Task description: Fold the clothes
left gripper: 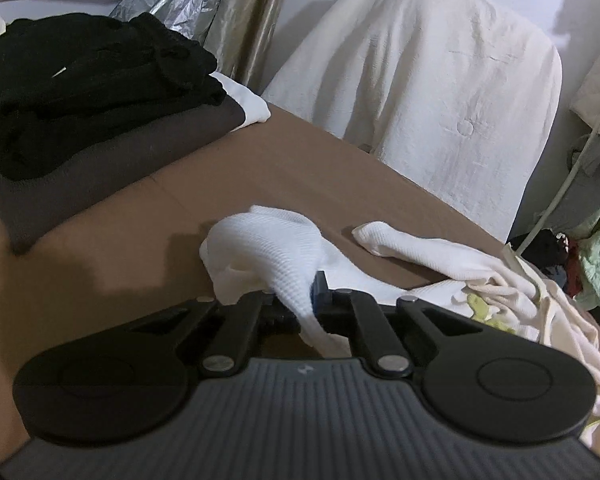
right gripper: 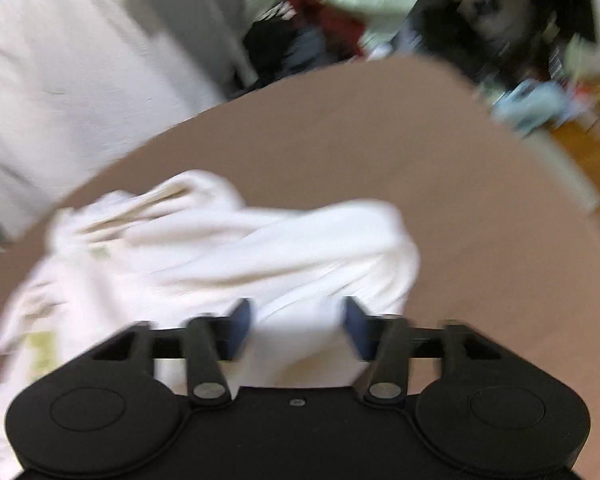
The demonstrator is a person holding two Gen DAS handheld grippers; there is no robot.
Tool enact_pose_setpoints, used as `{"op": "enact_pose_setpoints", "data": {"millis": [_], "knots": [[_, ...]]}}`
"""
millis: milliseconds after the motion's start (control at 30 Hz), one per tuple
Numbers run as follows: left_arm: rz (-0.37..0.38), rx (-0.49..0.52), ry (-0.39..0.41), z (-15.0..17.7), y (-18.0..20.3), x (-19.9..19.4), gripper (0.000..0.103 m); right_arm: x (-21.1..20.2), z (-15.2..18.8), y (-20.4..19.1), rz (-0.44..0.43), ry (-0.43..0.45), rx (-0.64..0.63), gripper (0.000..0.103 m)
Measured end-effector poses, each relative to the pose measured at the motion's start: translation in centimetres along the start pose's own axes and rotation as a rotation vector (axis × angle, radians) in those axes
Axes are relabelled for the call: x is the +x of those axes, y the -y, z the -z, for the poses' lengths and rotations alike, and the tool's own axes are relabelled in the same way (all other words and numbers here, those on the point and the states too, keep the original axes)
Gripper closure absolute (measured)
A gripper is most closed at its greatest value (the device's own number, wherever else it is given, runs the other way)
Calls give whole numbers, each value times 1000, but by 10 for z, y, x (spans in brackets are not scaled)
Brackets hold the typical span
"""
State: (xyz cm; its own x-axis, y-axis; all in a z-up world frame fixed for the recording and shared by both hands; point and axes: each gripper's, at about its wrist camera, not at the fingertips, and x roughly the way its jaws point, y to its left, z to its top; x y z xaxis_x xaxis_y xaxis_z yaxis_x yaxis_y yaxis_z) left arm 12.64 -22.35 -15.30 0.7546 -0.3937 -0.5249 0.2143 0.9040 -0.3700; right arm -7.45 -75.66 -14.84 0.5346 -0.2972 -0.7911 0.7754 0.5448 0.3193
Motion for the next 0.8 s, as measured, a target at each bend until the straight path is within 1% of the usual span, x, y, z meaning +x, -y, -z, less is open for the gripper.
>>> {"op": "enact_pose_setpoints", "data": {"millis": [67,100,167,200,233,267,333,400,433,467,500,533,567,600,633,667,733,800], "knots": [[-18,-5,-27,-1,-3,0,99,-2,3,-2,-3,6,-8,38],[-28,-6,-46,-1,-5,1,99,-4,7,-7,31,17,-35,38],[-75,15,-153,2,-8,11,98,-5,7,-12,66,35,-72,37],[-96,23,-204,4,-9,15,98,-4,8,-12,44,37,-60,37],[-95,16,-232,7,-11,15,97,-5,8,-12,21,33,-40,37],[-101,21,-239,8,-12,10,95,-6,9,-12,-3,30,-19,37],[-114,32,-253,10,-13,0,95,-9,10,-13,-43,28,18,37],[-124,63,-219,6,-10,-19,90,-27,20,-28,-16,89,-16,37],[-124,77,-198,4,-9,-29,88,-38,23,-36,-22,120,-50,37],[-121,92,-177,2,-7,-40,81,-49,26,-44,-33,146,-84,37],[-87,103,-166,1,-4,-49,75,-58,28,-52,-68,142,-113,36],[-44,115,-170,0,0,-55,74,-66,31,-59,-105,135,-142,31],[4,128,-184,3,7,-62,71,-71,35,-66,-150,101,-183,26],[61,146,-209,8,15,-66,69,-72,42,-74,-166,46,-237,17],[118,164,-234,14,23,-71,67,-73,49,-82,-182,-9,-292,15],[175,185,-259,21,31,-75,61,-74,57,-89,-194,-61,-345,15],[284,274,-321,45,55,-80,57,-70,77,-101,-166,-124,-432,15],[340,352,-361,70,76,-79,51,-62,97,-111,-144,-197,-504,15]]}}
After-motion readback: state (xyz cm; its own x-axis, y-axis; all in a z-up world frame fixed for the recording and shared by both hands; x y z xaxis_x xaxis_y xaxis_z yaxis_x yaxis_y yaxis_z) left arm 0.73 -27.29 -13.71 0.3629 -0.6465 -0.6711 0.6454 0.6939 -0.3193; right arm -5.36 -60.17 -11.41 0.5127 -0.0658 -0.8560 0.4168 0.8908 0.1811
